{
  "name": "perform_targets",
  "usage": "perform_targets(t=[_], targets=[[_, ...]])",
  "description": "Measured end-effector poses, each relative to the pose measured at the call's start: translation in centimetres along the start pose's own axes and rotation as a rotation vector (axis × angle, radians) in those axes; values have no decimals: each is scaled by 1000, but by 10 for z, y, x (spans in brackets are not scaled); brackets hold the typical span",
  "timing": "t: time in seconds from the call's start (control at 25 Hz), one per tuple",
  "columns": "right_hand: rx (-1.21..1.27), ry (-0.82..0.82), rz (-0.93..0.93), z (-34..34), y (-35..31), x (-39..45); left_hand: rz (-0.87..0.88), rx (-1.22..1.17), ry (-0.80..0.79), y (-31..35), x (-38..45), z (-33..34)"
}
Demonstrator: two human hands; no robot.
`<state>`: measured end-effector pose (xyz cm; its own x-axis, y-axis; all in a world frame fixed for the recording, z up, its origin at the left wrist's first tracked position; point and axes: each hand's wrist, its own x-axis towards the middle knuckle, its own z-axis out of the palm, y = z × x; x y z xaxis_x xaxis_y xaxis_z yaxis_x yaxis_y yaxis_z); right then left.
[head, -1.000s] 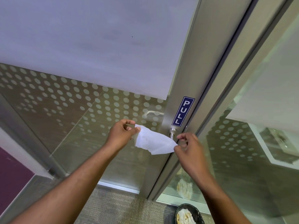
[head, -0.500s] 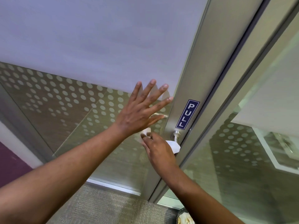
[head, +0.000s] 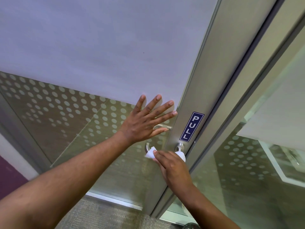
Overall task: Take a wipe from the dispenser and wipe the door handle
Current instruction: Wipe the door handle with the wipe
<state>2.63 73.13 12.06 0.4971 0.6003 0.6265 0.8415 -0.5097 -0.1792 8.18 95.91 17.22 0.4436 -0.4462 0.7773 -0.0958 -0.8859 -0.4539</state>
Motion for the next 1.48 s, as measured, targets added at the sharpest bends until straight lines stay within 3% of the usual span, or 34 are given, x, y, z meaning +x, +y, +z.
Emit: perform_targets(t=[0.2,0.48,0.72,0.84,0.96,1.04,1.24,1.48], targets=[[3,-42,75,10,-25,17,13,-14,0,-2,0,-1],[-50,-28,-2,-10,11,-16,29,22,-2,-1,0,0],[12,-37,50,10,-25,16,27,9,-2,-2,0,-2],[-42,-77,176,12,-43,31,25,11,-1,-2,0,-2],[-11,-181,428,16,-51,55,25,18,-4,-3,0,-4],[30,-215,478,15,-48,61,29,18,-4,-3,0,-4],[55,-153,166,0,-32,21,38,27,7,-2,1,-3],[57,-18,58,-14,21,-25,33,33,24,-2,-2,1]])
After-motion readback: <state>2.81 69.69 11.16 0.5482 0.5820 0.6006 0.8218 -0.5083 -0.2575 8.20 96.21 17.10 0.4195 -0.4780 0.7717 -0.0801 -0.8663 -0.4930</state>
